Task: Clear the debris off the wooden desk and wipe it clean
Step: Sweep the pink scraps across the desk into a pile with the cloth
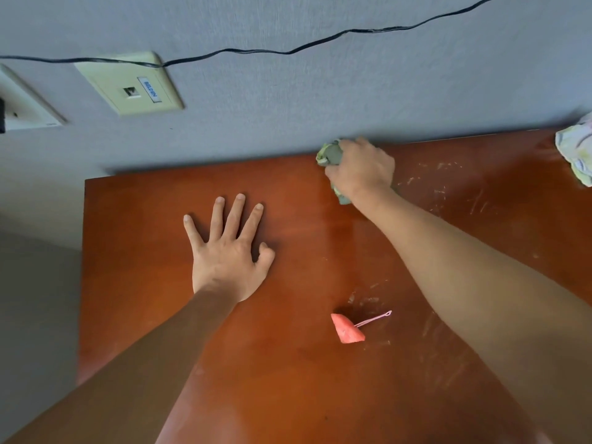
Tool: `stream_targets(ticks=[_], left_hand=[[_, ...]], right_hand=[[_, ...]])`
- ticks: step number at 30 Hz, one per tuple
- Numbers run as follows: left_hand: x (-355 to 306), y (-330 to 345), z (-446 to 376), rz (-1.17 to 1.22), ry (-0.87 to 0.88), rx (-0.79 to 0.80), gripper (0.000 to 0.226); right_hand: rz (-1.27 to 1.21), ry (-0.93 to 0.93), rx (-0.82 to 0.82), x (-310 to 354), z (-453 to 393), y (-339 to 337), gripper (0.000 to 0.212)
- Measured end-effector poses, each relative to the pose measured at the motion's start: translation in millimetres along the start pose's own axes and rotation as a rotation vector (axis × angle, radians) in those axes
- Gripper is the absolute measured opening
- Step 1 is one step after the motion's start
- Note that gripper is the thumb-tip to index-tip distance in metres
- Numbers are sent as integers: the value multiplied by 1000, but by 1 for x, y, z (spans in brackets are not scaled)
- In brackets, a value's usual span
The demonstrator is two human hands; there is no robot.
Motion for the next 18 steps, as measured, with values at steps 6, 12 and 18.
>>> stream_targets(ticks=[6,12,18], left_hand=[[0,-2,1,13,7,-40,71],[0,-1,2,10,1,-45,71],[-2,-1,3,36,17,-92,70]], right_hand=[[48,-628,20,76,77,31,50],[7,-205,-9,1,11,6,49],[-73,-20,-75,18,11,9,45]])
Point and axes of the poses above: each hand's wrist, its own z-axis away from the middle knuckle, its own y-axis out of the palm, x = y × z, the point moved 6 cm from there along -z, towards the middle knuckle, and after that the axes turned 14 degrees about x, right-handed, at the moved point
